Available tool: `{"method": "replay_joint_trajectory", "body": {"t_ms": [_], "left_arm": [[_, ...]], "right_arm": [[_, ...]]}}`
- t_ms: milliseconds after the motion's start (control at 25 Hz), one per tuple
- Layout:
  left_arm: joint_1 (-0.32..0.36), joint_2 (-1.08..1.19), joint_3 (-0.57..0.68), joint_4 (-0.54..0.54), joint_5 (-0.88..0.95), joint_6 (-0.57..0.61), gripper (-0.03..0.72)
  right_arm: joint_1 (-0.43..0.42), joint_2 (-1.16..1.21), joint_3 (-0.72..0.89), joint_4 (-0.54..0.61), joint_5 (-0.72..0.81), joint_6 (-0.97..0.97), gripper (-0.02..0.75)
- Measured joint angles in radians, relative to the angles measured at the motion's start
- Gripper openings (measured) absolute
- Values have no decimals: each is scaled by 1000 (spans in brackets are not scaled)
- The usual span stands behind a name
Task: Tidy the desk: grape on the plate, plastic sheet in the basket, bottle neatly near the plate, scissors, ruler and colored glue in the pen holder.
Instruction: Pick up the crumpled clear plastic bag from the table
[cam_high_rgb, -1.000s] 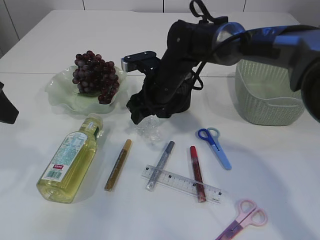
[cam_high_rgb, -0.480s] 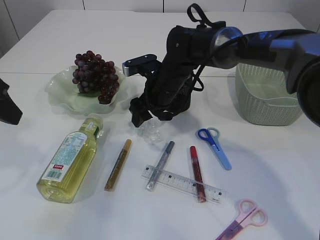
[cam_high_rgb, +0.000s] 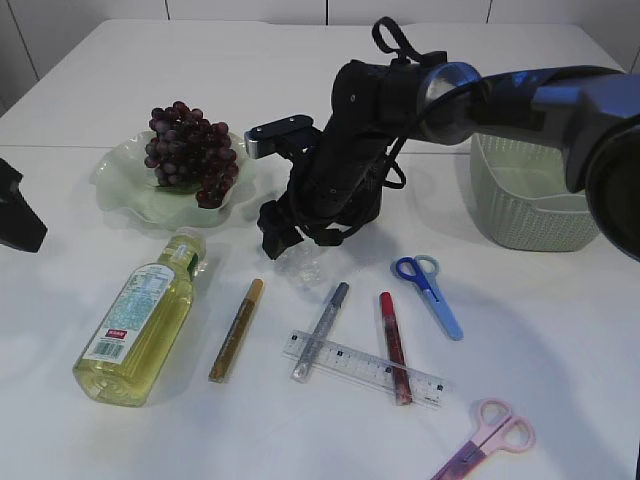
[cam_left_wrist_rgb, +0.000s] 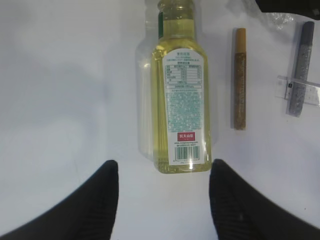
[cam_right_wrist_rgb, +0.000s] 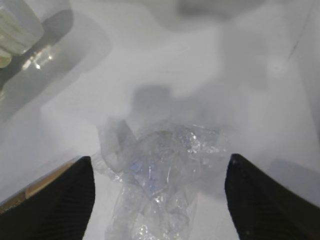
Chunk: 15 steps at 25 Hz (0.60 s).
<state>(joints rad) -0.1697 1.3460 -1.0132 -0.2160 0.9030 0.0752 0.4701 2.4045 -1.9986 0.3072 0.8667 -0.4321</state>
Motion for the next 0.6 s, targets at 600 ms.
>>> {"method": "replay_joint_trajectory", "body": {"t_ms": [600], "left_arm": [[0,0,0,0,-2,0,424]], "right_arm": [[0,18,0,0,-16,11,596]]}}
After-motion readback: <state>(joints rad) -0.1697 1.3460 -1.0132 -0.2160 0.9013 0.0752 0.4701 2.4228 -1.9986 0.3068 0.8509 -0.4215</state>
